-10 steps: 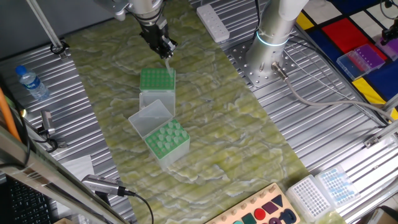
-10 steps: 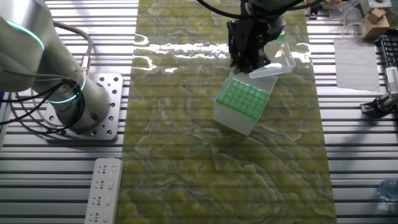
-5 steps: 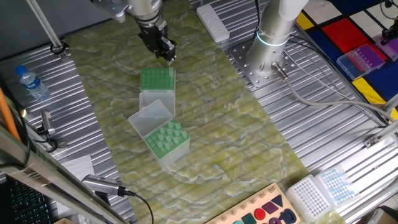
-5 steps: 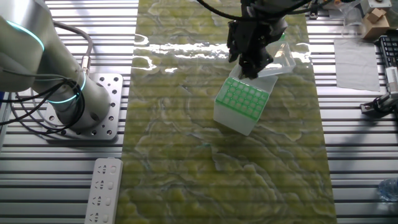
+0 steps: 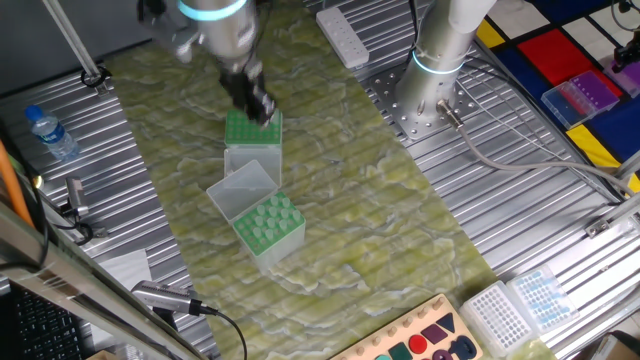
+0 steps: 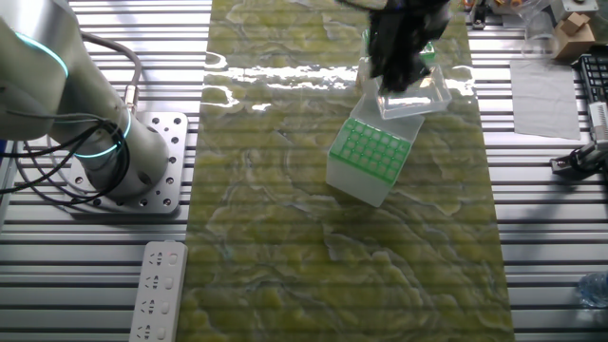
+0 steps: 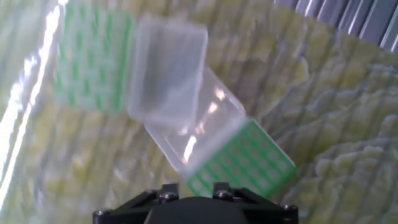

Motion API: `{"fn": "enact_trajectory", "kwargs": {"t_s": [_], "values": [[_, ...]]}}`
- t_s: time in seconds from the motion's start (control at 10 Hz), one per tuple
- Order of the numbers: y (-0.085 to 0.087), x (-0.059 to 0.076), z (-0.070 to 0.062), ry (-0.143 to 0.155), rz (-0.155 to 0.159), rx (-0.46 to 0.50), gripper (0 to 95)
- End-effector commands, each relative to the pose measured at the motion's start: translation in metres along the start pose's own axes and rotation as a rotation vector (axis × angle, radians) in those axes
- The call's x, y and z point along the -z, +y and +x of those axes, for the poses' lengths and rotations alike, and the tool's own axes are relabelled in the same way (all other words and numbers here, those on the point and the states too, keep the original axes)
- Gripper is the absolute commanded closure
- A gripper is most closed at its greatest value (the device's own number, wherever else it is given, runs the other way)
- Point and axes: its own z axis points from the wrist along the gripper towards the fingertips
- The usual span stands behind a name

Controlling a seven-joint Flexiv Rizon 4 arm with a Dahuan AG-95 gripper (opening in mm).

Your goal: Transfer all large pipette tips from one holder to another

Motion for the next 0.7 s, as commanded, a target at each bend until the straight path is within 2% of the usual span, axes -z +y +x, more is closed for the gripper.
{"fn": "enact_trajectory", "kwargs": {"t_s": [0.1, 0.3, 0.5, 0.7], "values": [[0.041, 0.001, -0.049, -0.005, -0.013, -0.068, 95.0], [0.067, -0.003, -0.072, -0.005, -0.012, -0.095, 95.0], [0.084, -0.013, -0.091, -0.009, -0.012, -0.11, 95.0], [0.092, -0.025, -0.103, -0.012, -0.011, -0.132, 95.0]]}}
